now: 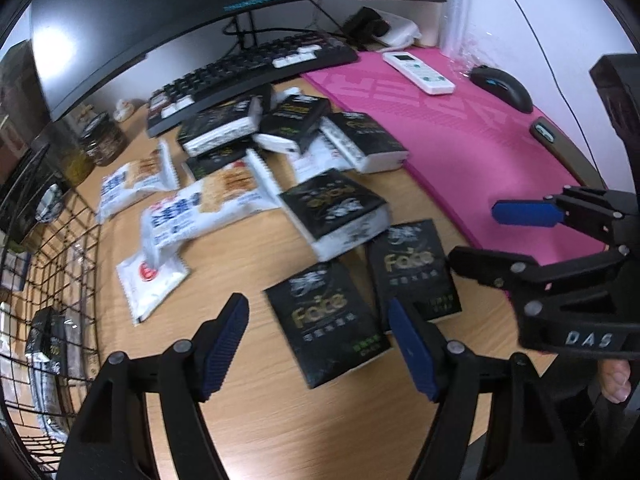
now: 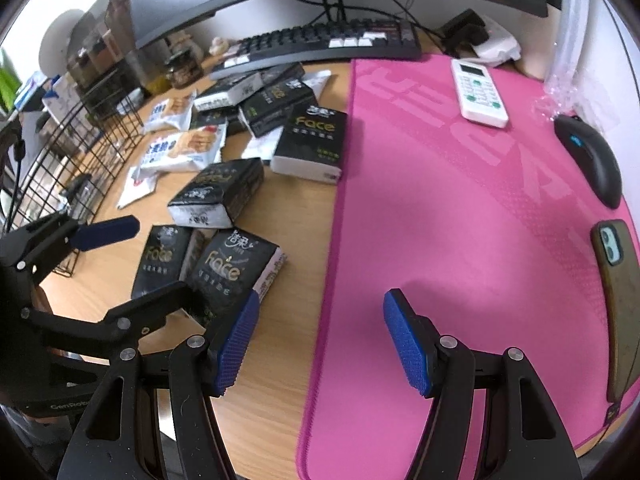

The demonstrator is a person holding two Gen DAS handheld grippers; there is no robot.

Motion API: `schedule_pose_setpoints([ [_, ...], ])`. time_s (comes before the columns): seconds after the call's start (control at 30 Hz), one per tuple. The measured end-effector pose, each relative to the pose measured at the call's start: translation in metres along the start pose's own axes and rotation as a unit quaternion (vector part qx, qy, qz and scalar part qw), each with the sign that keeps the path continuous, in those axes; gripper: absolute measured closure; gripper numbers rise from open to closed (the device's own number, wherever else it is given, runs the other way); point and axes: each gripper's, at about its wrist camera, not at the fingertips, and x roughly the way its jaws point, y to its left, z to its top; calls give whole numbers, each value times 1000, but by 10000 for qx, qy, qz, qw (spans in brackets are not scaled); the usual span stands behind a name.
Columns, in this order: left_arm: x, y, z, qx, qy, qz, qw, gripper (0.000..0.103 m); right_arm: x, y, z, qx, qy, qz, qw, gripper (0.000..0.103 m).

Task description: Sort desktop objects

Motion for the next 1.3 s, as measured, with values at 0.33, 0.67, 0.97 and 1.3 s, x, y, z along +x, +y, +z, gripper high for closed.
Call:
schedule_pose_setpoints([
  [0.33,-9,36,-9,-438,-43,93,9990,27,-4,37,9,-191,-129,203,9995,38],
  [0.67,-13,58,-18,-676,-21,256,9974,27,20,54,10,-189,41,330,9993,38],
  [0.97,-11,61,-22,-721,17,262,9970,27,24,63,12,-406,53,188,9990,42],
  [1.3,-15,57,-12,-753,-52,257,9968,27,22,60,4,-362,-7,249,9990,42],
])
